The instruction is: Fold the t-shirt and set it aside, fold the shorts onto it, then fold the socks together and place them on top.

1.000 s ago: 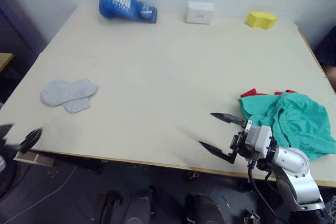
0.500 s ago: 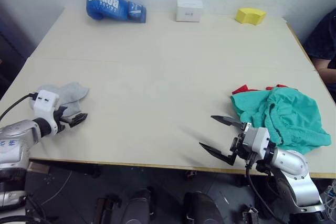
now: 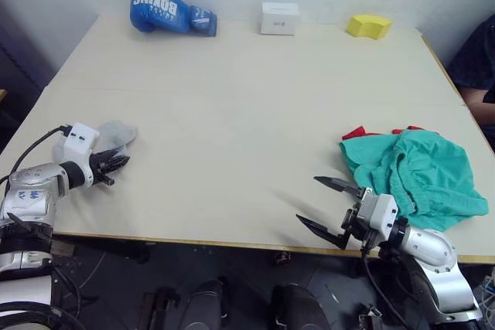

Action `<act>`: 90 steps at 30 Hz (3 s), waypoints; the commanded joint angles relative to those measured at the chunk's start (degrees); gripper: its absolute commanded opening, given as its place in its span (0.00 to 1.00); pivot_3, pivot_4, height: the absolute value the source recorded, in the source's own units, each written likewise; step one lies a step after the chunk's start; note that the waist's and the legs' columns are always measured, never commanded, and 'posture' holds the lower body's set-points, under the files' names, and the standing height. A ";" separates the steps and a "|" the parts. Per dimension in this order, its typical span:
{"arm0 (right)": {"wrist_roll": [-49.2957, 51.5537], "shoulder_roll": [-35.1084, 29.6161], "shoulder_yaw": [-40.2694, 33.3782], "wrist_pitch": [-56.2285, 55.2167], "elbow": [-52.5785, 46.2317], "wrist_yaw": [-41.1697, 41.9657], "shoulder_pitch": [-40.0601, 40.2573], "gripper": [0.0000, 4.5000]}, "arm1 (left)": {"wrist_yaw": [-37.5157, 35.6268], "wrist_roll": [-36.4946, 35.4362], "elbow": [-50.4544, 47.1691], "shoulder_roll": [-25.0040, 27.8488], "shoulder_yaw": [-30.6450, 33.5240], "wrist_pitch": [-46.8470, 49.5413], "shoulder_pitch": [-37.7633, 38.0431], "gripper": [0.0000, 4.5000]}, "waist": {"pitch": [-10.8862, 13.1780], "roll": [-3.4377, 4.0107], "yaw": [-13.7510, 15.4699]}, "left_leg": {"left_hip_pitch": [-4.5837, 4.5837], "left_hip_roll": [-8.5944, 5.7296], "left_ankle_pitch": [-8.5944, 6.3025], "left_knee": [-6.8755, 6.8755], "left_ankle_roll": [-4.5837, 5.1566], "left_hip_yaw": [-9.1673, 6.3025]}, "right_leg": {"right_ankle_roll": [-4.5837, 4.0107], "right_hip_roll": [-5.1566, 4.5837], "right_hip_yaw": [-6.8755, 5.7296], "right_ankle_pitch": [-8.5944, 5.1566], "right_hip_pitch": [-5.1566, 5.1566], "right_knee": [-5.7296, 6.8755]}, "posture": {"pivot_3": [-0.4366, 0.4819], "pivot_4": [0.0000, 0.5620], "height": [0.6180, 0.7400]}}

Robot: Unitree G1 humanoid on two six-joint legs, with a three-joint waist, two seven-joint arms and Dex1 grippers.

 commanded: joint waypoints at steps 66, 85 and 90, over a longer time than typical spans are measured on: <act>-24.37 11.32 27.47 -18.91 32.30 -1.31 -30.32 0.00 | -10.28 -6.98 -14.61 -7.48 -5.60 18.61 -2.73 0.00 | -0.07 -0.22 -2.25 | -0.70 0.34 -0.27 1.32 0.36 0.36 | -0.16 0.26 0.21 -0.04 -0.72 1.13 | 0.48 0.27 1.00; -17.68 0.49 21.25 -41.66 59.15 12.38 -41.90 0.00 | 6.38 -15.21 -44.41 -16.50 -1.01 30.66 13.33 0.00 | -0.06 -0.22 -2.23 | -0.66 0.36 -0.34 1.42 0.30 0.04 | -0.18 0.22 0.21 -0.05 -0.36 0.65 | 0.48 0.27 1.00; -10.18 0.85 19.48 -35.40 57.95 19.02 -40.59 0.11 | 8.05 -16.38 -44.52 -15.75 -0.22 33.13 14.42 0.05 | -0.06 -0.22 -2.15 | -0.62 0.35 -0.40 1.57 0.34 -0.12 | -0.18 0.21 0.10 -0.05 -0.15 0.57 | 0.48 0.27 1.00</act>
